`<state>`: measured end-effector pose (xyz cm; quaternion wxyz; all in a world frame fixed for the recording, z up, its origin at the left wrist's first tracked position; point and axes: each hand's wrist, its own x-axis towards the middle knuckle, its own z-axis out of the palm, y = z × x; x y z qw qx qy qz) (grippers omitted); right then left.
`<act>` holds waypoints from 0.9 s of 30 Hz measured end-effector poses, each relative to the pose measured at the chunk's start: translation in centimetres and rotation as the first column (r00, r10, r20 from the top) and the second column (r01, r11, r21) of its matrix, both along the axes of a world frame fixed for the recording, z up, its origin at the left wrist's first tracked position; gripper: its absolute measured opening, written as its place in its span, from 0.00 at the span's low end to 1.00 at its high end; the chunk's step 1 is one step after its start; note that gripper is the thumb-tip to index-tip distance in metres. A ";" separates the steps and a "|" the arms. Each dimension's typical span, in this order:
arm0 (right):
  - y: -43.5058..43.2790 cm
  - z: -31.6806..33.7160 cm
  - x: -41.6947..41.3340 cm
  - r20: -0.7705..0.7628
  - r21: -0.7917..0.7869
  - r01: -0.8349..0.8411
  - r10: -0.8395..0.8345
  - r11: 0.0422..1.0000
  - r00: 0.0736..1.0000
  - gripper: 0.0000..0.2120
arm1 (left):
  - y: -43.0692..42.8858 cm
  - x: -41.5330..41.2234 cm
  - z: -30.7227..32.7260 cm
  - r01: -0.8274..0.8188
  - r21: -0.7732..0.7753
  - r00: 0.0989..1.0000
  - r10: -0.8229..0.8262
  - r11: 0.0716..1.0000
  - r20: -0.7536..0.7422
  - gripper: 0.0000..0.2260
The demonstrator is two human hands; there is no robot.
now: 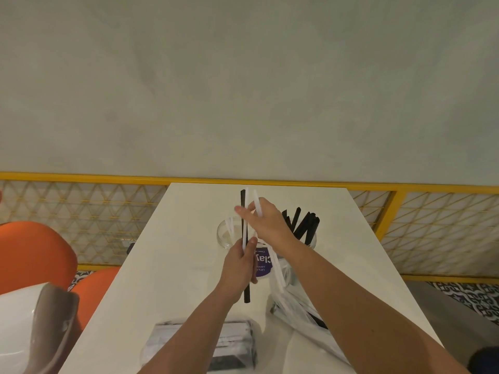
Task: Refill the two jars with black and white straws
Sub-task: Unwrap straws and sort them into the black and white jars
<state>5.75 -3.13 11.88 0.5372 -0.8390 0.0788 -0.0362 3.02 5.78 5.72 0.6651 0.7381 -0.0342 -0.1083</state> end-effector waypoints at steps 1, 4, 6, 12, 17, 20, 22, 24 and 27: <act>0.1 0.0 0.0 0.015 -0.072 -0.005 0.006 0.997 1.000 0.17 | 0.0 0.0 0.0 -0.006 0.024 1.000 0.006 1.000 0.027 0.12; 0.3 0.1 0.3 0.016 -0.149 0.006 -0.004 0.989 1.000 0.12 | 0.2 0.0 0.3 -0.007 0.029 0.998 0.005 1.000 0.066 0.10; 0.3 0.1 0.7 0.021 -0.153 0.027 -0.024 0.988 0.999 0.14 | 0.5 0.0 0.5 -0.009 0.022 0.998 0.007 1.000 0.068 0.09; 0.0 1.2 2.1 0.036 0.467 0.126 -0.162 0.875 0.986 0.10 | 2.1 0.7 -0.3 -0.018 0.107 0.996 0.009 0.994 0.085 0.10; -1.4 3.2 3.6 0.236 0.730 0.088 -0.372 0.677 0.898 0.11 | 4.1 1.9 -1.2 -0.144 0.103 0.989 0.141 0.984 0.032 0.12; -1.5 3.0 4.5 0.371 0.699 0.038 -0.408 0.714 0.834 0.11 | 4.8 2.4 -1.2 -0.212 0.050 0.977 0.212 0.976 -0.001 0.09; -0.9 1.9 4.9 0.399 0.643 0.021 -0.358 0.766 0.844 0.10 | 4.8 2.4 -1.0 -0.222 0.021 0.975 0.223 0.975 -0.007 0.08; 0.0 0.4 4.9 0.377 0.579 0.011 -0.281 0.815 0.882 0.09 | 4.7 2.3 -0.8 -0.219 0.016 0.976 0.220 0.975 -0.010 0.07; 0.9 -1.8 4.8 0.264 0.431 0.055 -0.184 0.901 0.947 0.14 | 4.5 2.1 -0.7 -0.203 0.013 0.979 0.204 0.979 -0.012 0.06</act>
